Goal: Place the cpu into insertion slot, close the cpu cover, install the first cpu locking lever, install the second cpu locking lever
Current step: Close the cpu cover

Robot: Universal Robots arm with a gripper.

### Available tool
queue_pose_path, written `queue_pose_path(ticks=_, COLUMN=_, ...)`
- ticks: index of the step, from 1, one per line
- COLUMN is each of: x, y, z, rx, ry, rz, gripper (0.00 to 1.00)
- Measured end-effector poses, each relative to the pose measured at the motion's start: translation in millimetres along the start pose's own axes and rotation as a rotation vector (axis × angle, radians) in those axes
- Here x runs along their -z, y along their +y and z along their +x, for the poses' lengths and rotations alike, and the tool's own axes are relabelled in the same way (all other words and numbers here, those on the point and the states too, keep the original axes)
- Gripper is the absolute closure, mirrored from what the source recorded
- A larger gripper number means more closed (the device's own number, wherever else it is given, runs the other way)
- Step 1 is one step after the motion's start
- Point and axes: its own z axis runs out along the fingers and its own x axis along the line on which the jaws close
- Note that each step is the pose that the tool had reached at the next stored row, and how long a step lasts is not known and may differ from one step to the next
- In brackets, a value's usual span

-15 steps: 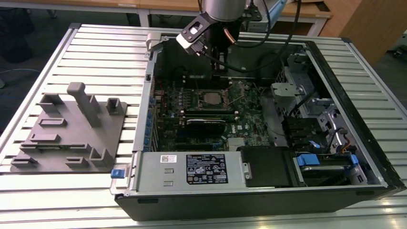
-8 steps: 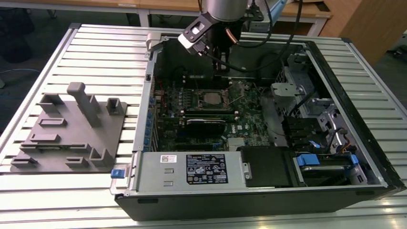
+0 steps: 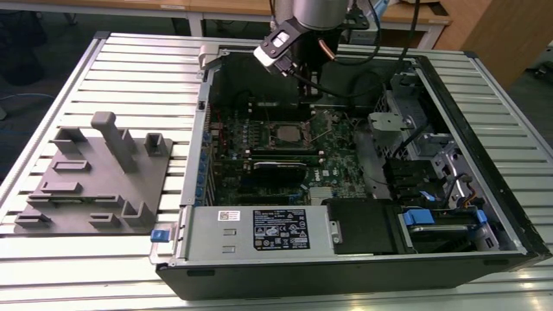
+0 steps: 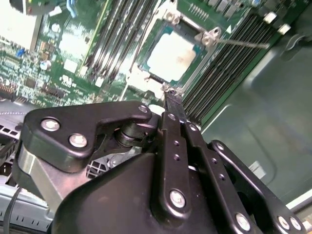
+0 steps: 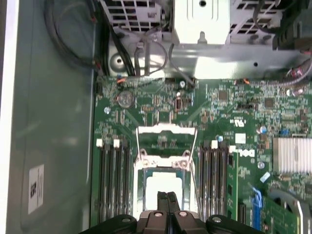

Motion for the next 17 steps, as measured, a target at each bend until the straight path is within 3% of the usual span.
queue_pose_path(ticks=17, x=-1.3, y=37.1, z=-0.2, rx=0.000, ry=0.0000, rz=0.0000, gripper=0.89)
